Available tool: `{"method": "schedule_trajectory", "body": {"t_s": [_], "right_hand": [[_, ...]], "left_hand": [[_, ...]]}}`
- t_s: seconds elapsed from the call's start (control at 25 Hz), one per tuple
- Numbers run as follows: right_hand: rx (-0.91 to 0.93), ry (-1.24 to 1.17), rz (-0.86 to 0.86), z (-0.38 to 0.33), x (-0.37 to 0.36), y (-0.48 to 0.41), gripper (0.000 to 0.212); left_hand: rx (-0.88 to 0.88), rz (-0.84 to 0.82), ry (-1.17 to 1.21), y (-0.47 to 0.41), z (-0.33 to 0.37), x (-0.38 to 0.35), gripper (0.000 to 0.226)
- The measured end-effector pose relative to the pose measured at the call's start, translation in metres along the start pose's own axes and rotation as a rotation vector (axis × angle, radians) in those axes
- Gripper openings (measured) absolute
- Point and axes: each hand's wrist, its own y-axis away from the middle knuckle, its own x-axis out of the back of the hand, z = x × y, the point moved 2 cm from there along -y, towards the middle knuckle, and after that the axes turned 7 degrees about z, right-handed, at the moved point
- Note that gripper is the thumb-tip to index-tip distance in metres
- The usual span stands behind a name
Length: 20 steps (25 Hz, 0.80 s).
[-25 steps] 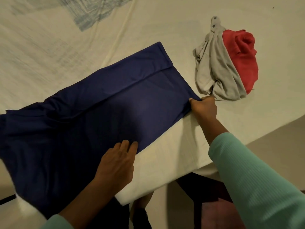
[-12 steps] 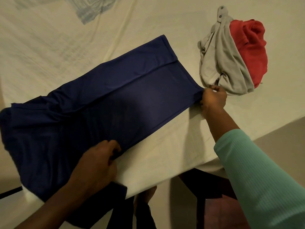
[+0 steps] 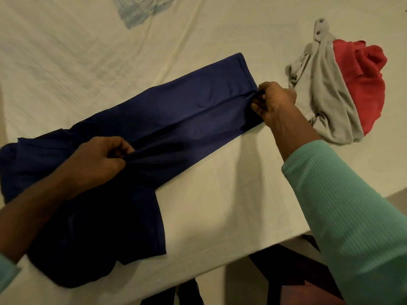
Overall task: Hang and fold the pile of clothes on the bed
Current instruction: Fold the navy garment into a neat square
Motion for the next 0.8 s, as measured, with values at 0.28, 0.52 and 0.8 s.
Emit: {"method": "schedule_trajectory", "body": {"t_s": [0.28, 0.52, 0.8], "right_hand": [[0.109, 0.019, -0.024, 0.013, -0.031, -0.009, 0.016], [0.916, 0.441, -0.078, 0.070, -0.043, 0.069, 0.046], [1.049, 0.548, -0.613, 0.166, -0.070, 0.205, 0.029]], "left_hand": [[-0.056, 0.062, -0.084, -0.012, -0.006, 0.005, 0.027], [-0.130, 0.311, -0.009, -0.006, -0.016, -0.010, 0.026], [-0.023, 0.791, 0.003, 0.073, -0.062, -0.010, 0.028]]}}
